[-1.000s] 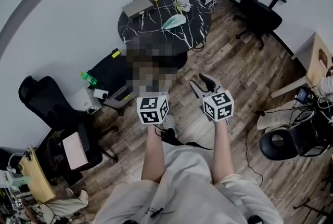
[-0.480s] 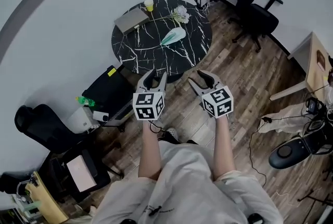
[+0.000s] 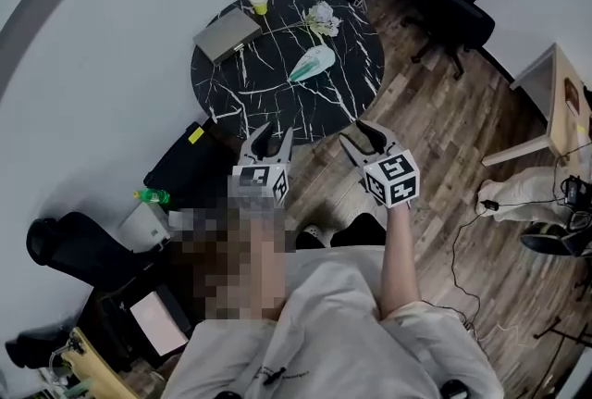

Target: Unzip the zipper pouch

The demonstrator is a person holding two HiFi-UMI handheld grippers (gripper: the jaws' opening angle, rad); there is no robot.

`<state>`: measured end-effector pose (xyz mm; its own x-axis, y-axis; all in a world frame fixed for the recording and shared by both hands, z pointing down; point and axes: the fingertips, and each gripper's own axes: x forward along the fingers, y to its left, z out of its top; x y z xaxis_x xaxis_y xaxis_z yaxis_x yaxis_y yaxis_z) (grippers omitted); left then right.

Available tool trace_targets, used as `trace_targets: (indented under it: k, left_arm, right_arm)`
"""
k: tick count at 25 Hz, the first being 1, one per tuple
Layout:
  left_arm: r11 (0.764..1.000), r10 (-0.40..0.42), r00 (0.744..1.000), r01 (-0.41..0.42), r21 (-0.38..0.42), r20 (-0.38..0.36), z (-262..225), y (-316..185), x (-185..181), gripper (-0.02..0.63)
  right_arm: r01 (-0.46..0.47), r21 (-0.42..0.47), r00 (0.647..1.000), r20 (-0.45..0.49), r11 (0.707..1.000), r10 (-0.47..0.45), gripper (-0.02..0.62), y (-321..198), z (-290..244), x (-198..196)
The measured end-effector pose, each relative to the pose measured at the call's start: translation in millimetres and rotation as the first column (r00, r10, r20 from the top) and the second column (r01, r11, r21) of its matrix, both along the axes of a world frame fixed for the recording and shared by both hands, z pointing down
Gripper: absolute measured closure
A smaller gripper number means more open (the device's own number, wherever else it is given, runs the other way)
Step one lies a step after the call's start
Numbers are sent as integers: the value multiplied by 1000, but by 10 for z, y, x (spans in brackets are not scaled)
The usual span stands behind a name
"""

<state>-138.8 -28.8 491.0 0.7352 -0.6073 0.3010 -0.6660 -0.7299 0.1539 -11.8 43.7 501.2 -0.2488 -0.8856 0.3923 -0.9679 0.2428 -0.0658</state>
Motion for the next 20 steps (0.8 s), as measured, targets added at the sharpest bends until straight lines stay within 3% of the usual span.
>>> trace_targets:
  k: [10,15,20]
  left_arm:
    - [999,-21,1000,21,-25,10,198,-470,49,449]
    - [999,-23,998,25,-45,50,270,-841,197,449]
    - [999,-26,998,29,-41,52,365,-1200,457,449]
  right_arm:
    - [24,-8,1000,-10,1000,-24,396,-634,63,185]
    - [110,30,994,-20,993,-110,391,-1240,-90,250]
    - [243,7,961,-137,970,-240,391,-1814,-104,409]
